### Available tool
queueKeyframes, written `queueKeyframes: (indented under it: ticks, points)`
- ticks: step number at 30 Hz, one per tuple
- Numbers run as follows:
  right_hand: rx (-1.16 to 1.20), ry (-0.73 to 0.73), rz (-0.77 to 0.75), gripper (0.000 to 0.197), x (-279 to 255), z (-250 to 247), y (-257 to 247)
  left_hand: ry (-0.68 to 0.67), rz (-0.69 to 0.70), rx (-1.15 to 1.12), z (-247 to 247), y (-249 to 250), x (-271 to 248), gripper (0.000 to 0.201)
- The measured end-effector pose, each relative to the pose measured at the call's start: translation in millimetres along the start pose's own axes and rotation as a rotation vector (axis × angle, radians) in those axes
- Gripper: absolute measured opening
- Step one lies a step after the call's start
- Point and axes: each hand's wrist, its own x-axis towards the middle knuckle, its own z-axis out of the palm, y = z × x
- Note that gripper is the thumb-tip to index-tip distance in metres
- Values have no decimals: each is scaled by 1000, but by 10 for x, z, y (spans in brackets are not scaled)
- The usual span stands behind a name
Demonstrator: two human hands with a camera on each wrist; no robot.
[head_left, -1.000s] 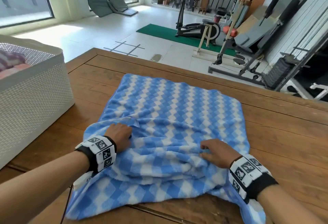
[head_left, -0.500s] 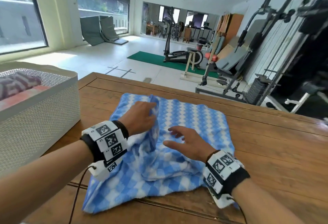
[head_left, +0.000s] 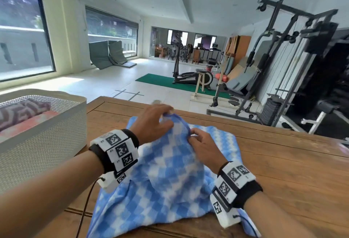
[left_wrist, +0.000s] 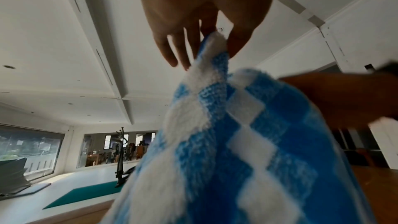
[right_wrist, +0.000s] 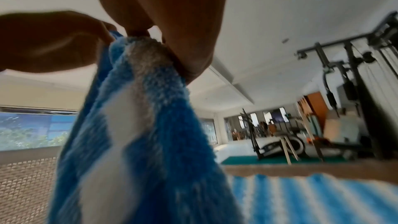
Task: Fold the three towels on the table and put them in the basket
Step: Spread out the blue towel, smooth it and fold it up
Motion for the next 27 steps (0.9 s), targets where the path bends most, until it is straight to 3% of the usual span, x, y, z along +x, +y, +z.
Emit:
queueKeyframes:
  ticks: [2, 4, 6, 9, 13, 16, 18, 20, 24, 27]
  points:
    - [-59, -21, -109, 15, 29, -163, -156, -182, -85, -148, 172, 84, -51, 26]
    - [-177, -34, -190, 16, 42, -343, -259, -367, -219, -274, 363, 63, -79, 43]
    - [-283, -112, -191, 10, 25, -532, -265, -445, -180, -281, 498, 39, -57, 47]
    - [-424, -359, -44, 31, -71, -808, -141, -287, -82, -203, 576, 81, 92, 27]
    - [-388, -416, 100, 56, -111, -1073, -62, 71, -114, -57, 490, 281, 323, 10]
    - [-287, -477, 100, 45, -150, -1118, -169, 292, -236, -38, 332, 280, 488, 11]
    - [-211, -460, 96, 24, -169, -1149, -267, 333, -285, 40, 201, 229, 551, 14]
    - [-241, -422, 92, 21, -140, -1227, -299, 364, -361, 136, 40, 135, 562, 17]
    - [-682, -366, 67, 29, -20, -1489, -143, 292, -472, 338, -181, 0, 461, 17]
    - [-795, -300, 63, 21, 31, -1727, 6, 228, -475, 456, -148, -66, 394, 17]
